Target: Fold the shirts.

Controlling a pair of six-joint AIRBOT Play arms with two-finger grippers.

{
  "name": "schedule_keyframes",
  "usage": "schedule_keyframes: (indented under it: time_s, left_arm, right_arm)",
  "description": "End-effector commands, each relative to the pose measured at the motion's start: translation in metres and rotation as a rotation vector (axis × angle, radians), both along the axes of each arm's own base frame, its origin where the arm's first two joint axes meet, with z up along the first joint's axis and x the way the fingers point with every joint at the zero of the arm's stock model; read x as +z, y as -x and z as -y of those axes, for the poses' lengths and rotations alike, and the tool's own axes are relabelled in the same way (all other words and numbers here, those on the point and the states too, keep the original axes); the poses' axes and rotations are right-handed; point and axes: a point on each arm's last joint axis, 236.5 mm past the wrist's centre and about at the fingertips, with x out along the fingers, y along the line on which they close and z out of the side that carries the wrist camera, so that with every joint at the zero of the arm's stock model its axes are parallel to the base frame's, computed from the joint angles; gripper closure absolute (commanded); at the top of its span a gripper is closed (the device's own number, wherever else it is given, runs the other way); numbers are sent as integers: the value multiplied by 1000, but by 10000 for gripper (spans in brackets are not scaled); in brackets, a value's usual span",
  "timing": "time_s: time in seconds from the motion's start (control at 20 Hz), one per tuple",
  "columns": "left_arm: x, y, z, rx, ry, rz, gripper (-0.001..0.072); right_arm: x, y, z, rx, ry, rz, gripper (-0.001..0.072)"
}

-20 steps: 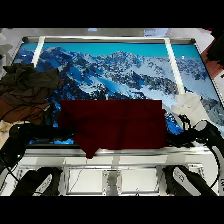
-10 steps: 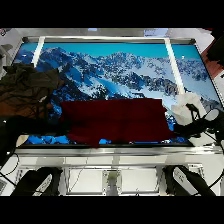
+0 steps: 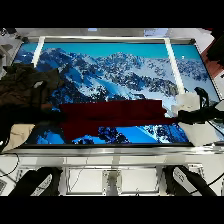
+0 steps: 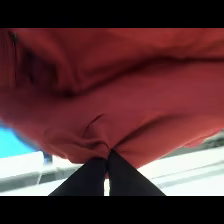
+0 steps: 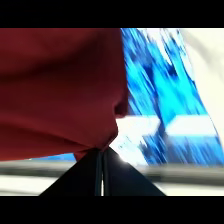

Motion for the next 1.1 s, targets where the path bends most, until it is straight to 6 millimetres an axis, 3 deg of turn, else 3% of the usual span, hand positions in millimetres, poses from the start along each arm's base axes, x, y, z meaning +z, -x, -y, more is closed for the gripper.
schedule_keyframes:
  time_s: [0.0,0.15,0.3,0.45,0.6,0.7,0.85,0.95,1.0,1.05]
  left_arm:
    - [-15,-52,-4,-21,-59,51,698]
    - [-41,-83,-17,-23,-150,20,698]
    - [-66,-94,-31,-20,-229,-39,698]
    - [-85,-103,-30,-23,-231,-54,697]
    - [-100,-125,-18,-10,-186,-9,697]
    - [-114,-129,-13,-5,-169,-24,697]
    - [-139,-121,-16,-15,-191,-105,696]
    - [-141,-124,-16,-4,-187,-98,693]
    - [-136,-128,-15,24,-177,-89,590]
    - [-127,-136,-14,41,-168,-70,278]
  right_arm:
    - [10,-41,-11,-37,-93,105,688]
    - [9,-76,-14,-72,-145,158,688]
    - [7,-117,-31,-39,-139,220,689]
    - [-9,-154,-49,-44,-135,238,688]
    - [-46,-159,-59,-54,-144,165,688]
    - [-67,-156,-60,-66,-154,110,688]
    - [-77,-156,-59,-90,-160,85,687]
    - [-75,-157,-58,-93,-162,90,686]
    - [-70,-160,-58,-87,-163,97,685]
    - [-61,-164,-59,-75,-162,113,657]
